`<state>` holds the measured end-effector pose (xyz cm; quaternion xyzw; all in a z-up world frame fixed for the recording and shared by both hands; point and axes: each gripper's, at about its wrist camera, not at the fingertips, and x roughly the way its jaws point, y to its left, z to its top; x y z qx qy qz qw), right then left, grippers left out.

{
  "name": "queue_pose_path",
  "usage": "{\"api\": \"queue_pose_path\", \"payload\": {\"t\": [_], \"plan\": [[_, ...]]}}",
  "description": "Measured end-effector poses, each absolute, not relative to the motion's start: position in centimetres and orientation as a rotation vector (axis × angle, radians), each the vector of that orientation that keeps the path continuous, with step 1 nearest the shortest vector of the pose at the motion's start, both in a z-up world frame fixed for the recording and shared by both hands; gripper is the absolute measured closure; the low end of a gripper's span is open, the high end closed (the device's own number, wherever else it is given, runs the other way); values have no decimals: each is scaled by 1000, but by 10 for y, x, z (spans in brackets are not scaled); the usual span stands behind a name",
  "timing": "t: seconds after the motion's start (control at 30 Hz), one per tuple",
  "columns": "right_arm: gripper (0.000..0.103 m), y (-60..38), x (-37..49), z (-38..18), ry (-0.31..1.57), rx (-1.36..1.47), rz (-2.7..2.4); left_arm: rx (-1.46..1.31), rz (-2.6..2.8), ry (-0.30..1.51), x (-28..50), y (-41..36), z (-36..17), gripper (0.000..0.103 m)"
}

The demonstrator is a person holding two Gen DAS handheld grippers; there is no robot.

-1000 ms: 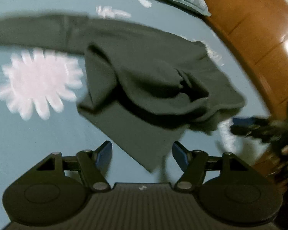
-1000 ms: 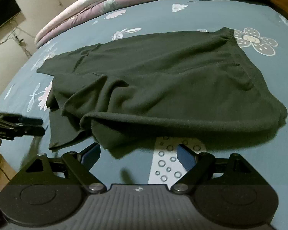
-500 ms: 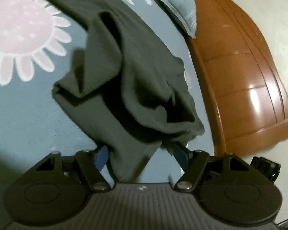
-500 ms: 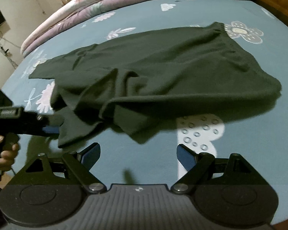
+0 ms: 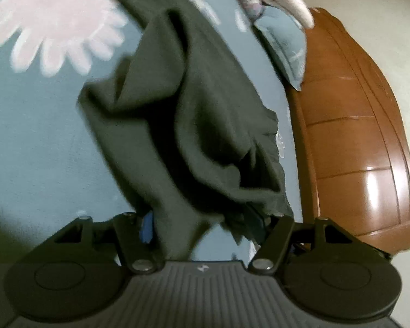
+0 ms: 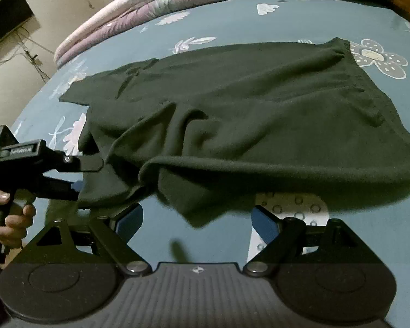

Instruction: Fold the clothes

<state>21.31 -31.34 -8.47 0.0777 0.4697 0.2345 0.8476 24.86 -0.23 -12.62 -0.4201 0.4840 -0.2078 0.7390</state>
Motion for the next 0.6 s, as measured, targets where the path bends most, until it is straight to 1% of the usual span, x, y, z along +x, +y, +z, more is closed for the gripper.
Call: {"api": "queue_pose_path", "payload": {"t": [0.03,0.1,0.17,0.2,0.23,0.27,0.3,0.33,0.37,0.43,0.6], "plan": [[13,-315,214,-86,990,172,503,-944,-441,1057,248,-2,-130,37],[13,-320,215,-90,990,194,520,-987,-411,1047,247,-3,-137,44],[13,-324,216,-96,997,216,534,-1030,-380,1037,246,-3,-143,66],[13,-325,217,-100,1007,227,539,-1051,-365,1032,246,-3,-147,73],[13,-327,218,-104,1013,236,544,-1072,-350,1026,245,-4,-150,83],[10,-328,218,-106,1009,248,552,-1093,-334,1021,245,-4,-154,88],[9,-329,218,-108,1002,262,563,-1128,-320,1007,246,-7,-160,90],[8,-330,219,-109,995,275,573,-1151,-298,993,244,-10,-163,95],[8,-332,219,-110,989,286,579,-1174,-277,980,242,-12,-167,95],[6,-333,220,-111,983,297,590,-1124,-269,958,240,-18,-163,95],[3,-335,221,-114,961,301,629,-1101,-242,981,246,-22,-160,95]]}}
